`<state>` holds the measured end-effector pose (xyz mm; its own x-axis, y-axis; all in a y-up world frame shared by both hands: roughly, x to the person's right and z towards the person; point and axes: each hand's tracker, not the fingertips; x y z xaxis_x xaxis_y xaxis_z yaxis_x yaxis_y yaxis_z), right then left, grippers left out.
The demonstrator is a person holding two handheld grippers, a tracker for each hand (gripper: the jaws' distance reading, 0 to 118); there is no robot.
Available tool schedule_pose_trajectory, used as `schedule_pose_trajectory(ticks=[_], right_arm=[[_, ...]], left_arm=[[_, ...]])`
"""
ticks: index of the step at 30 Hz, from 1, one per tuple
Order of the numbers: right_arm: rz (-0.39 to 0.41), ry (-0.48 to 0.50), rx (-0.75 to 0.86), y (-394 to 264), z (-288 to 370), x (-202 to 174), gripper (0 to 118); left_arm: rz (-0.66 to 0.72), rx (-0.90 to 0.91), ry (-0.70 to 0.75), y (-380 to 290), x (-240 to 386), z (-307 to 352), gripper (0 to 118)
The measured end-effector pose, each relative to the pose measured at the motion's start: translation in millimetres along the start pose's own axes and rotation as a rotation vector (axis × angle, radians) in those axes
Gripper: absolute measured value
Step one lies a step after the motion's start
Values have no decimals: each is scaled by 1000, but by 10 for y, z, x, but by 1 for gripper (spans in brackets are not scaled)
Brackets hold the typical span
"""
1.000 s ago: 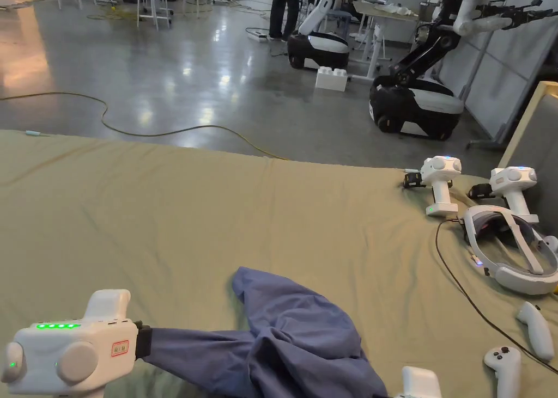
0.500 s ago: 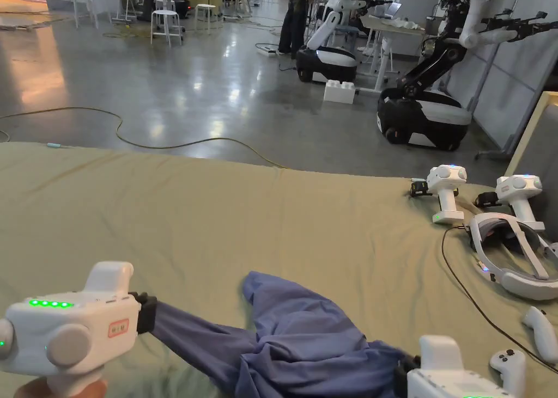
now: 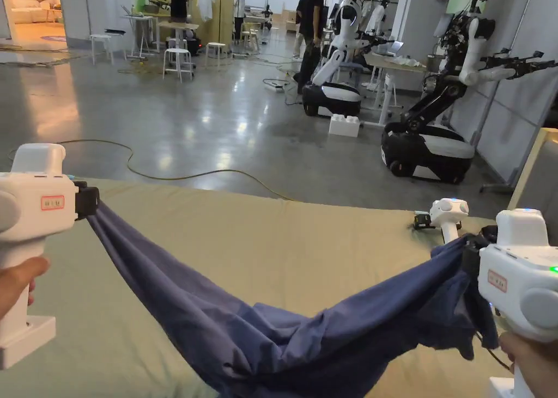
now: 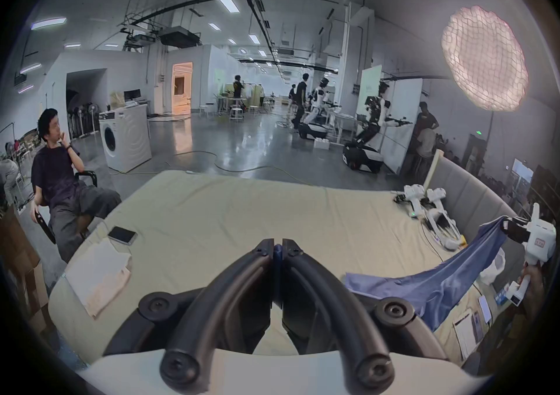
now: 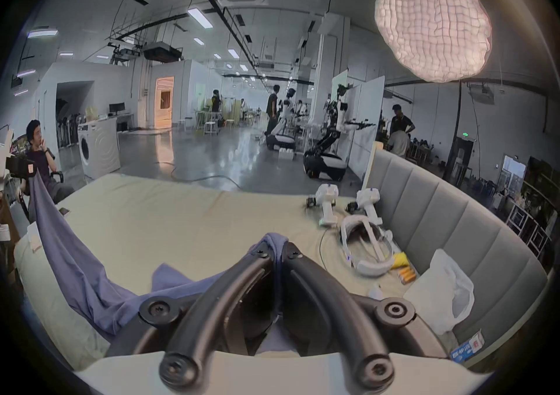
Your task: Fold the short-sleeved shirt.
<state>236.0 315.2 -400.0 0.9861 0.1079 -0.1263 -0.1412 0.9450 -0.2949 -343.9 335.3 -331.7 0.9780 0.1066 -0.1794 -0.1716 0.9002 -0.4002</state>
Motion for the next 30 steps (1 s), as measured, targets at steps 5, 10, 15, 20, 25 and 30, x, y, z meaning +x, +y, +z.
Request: schedule_pose_trajectory(ticks=[5, 10, 15, 20, 25, 30], right_arm=[[-27, -2, 55, 564, -217, 46, 4], [-26, -22, 108, 1138, -450, 16, 4], [-9, -35, 146, 1603, -640, -12, 4], [9, -61, 159, 1720, -804, 9, 4], [12, -53, 121, 1353, -838, -20, 4], [17, -28, 10, 555, -770, -106, 4]], left_arm=[[32, 42, 52, 494, -242, -98, 5], [33, 73, 90, 926, -405, -204, 5], [15, 107, 136, 1292, -574, -298, 5], [18, 114, 167, 1347, -778, -377, 5], [47, 71, 135, 888, -882, -465, 5], [91, -19, 121, -19, -889, -517, 5]])
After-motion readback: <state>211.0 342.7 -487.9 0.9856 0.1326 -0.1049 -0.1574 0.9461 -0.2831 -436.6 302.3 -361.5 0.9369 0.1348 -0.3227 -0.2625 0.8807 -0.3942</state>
